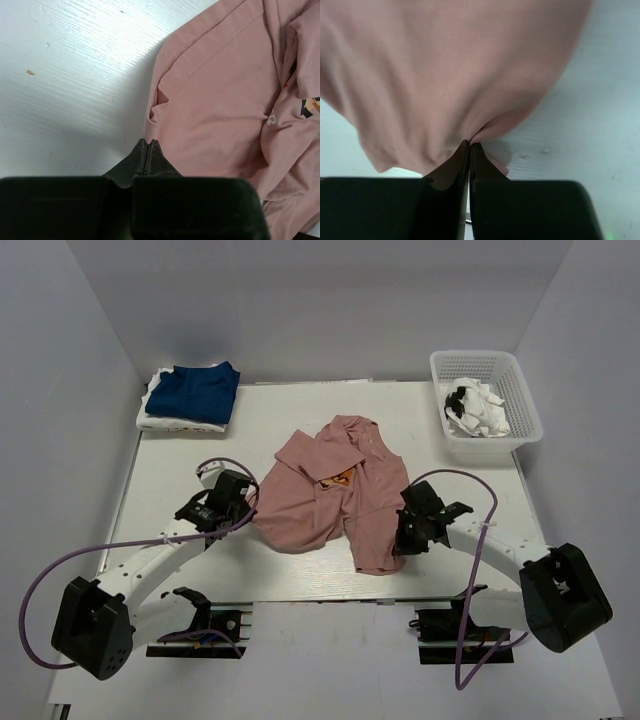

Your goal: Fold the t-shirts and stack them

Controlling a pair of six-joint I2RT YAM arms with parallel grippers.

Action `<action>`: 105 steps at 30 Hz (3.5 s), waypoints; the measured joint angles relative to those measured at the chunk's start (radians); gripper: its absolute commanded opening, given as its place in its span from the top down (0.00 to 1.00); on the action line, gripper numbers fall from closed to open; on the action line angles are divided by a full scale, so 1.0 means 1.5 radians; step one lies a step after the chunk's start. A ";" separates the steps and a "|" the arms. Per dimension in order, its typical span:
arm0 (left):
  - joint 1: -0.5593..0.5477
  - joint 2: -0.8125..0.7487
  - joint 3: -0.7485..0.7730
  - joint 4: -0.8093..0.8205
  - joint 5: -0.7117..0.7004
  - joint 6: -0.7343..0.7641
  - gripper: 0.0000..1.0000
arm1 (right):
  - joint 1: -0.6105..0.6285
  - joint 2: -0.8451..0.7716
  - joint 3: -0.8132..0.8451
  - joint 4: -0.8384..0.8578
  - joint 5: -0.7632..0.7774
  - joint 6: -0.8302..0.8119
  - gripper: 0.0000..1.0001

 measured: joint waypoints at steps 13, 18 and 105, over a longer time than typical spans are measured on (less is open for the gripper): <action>-0.001 -0.015 0.306 -0.044 -0.070 0.076 1.00 | 0.002 -0.163 0.351 0.047 0.224 -0.068 1.00; -0.001 -0.067 0.433 -0.030 -0.113 0.142 1.00 | 0.002 -0.216 0.507 0.065 0.288 -0.132 1.00; 0.100 -0.268 -0.181 -0.106 0.072 -0.054 1.00 | -0.128 -0.391 -0.026 -0.164 0.090 0.058 1.00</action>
